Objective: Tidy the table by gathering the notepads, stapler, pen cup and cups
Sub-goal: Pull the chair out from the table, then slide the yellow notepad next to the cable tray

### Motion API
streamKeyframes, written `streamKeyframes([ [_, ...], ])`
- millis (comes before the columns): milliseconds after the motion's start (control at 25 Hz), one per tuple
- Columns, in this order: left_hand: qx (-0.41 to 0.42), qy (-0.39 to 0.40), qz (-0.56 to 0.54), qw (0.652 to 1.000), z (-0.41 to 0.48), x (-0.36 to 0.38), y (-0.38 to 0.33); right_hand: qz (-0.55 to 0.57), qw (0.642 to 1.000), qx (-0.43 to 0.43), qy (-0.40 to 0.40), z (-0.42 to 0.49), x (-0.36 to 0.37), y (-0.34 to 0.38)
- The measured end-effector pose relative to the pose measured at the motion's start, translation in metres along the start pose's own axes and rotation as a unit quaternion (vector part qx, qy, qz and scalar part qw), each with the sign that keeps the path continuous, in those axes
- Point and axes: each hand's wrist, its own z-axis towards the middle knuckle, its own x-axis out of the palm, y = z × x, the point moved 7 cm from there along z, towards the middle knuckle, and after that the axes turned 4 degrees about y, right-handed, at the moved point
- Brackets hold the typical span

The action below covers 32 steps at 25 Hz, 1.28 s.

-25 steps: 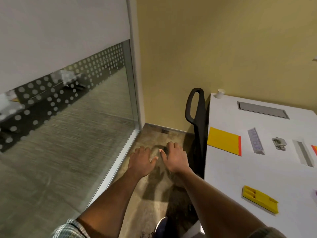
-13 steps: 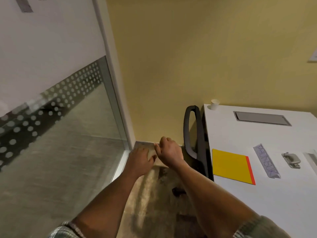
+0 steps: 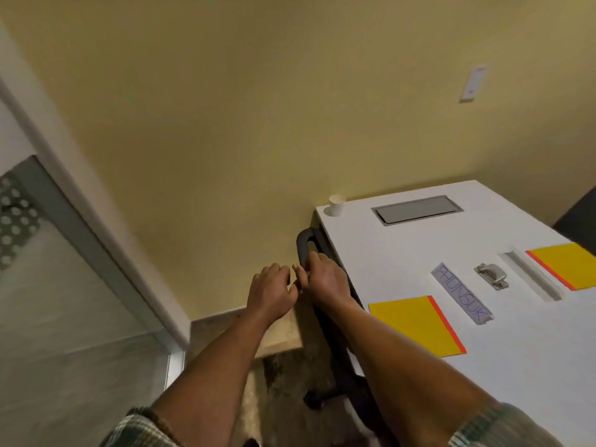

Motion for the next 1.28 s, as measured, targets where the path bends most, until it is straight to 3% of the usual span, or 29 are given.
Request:
streamKeyframes([
  [40,0.002,-0.005,-0.006,1.000,0.005,-0.001,-0.002,0.004,1.000,0.006,0.002,0.004,-0.002,-0.007],
  [200,0.153,0.027,0.002,0.988,0.102,0.012,-0.011,0.018,0.988,0.145,-0.049,0.051,-0.006,-0.041],
  [400,0.259,0.055,-0.028,0.964,0.157,0.052,-0.067,0.018,0.956,0.278,-0.087,0.036,-0.016,-0.107],
  [440,0.250,0.063,-0.025,0.966,0.156,0.056,-0.070,0.018,0.952,0.294,-0.083,0.027,-0.017,-0.115],
  [640,0.295,0.200,0.052,0.933,0.172,0.140,-0.137,0.043,0.890,0.439,-0.117,-0.018,-0.016,-0.207],
  [800,0.314,0.372,0.101,0.868,0.166,0.218,-0.172,0.121,0.793,0.585,-0.118,-0.061,0.014,-0.274],
  [1000,0.275,0.498,0.070,0.819,0.146,0.276,-0.188,0.184,0.685,0.696,-0.110,-0.110,0.060,-0.296],
  [1200,0.218,0.541,0.000,0.812,0.141,0.312,-0.199,0.236,0.596,0.752,-0.152,-0.122,0.085,-0.294],
  [1280,0.182,0.533,-0.020,0.826,0.141,0.314,-0.197,0.230,0.580,0.765,-0.159,-0.120,0.085,-0.290],
])
